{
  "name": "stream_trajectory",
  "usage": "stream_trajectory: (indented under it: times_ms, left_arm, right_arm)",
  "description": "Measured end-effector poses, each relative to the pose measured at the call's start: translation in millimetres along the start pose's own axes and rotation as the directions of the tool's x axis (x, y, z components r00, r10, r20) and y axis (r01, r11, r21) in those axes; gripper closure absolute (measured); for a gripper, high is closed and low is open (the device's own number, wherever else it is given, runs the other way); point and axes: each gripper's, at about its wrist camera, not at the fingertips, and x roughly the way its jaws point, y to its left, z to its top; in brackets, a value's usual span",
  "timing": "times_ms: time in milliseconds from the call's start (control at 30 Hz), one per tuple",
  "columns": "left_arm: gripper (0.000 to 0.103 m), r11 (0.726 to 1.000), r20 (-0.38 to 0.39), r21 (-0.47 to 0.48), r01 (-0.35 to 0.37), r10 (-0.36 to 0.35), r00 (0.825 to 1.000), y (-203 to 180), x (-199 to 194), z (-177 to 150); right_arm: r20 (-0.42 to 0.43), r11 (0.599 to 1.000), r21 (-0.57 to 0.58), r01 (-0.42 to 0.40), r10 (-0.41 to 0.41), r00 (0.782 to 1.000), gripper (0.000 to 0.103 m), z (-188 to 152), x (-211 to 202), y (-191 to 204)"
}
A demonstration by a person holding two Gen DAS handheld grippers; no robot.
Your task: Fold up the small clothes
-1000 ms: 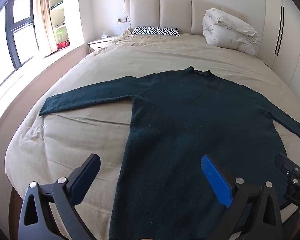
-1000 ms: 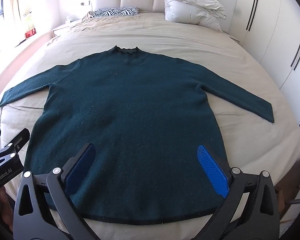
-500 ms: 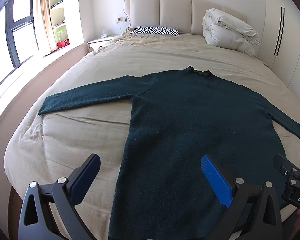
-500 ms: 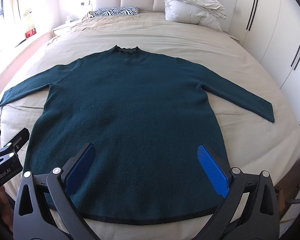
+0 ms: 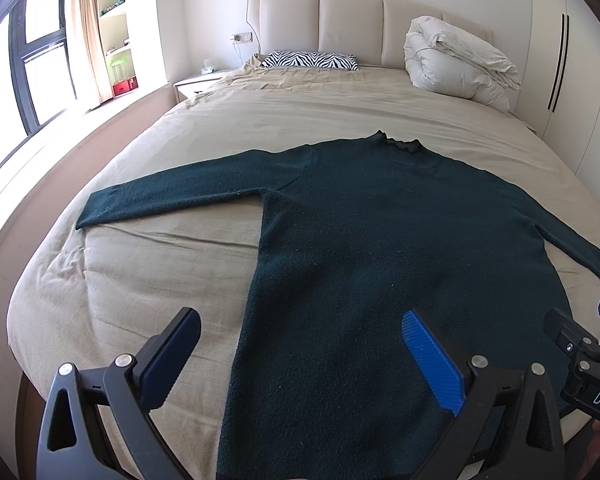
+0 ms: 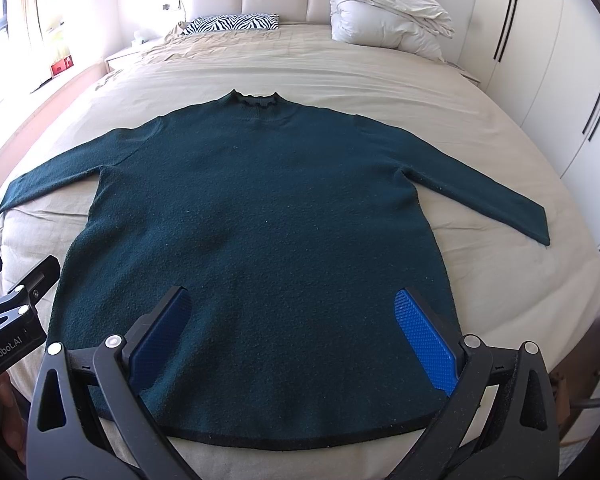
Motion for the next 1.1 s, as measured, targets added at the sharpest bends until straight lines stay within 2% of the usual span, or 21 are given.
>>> stream_trajectory:
  times_ms: [1100]
  left_arm:
    - [0.000, 1.000, -0.013, -0.008, 0.013, -0.013, 1.000, -2.6, -0.2, -0.6]
  right_arm:
    - [-0.008, 1.000, 0.000, -0.003, 0.003, 1.000, 0.000, -0.9, 3.6, 1.7]
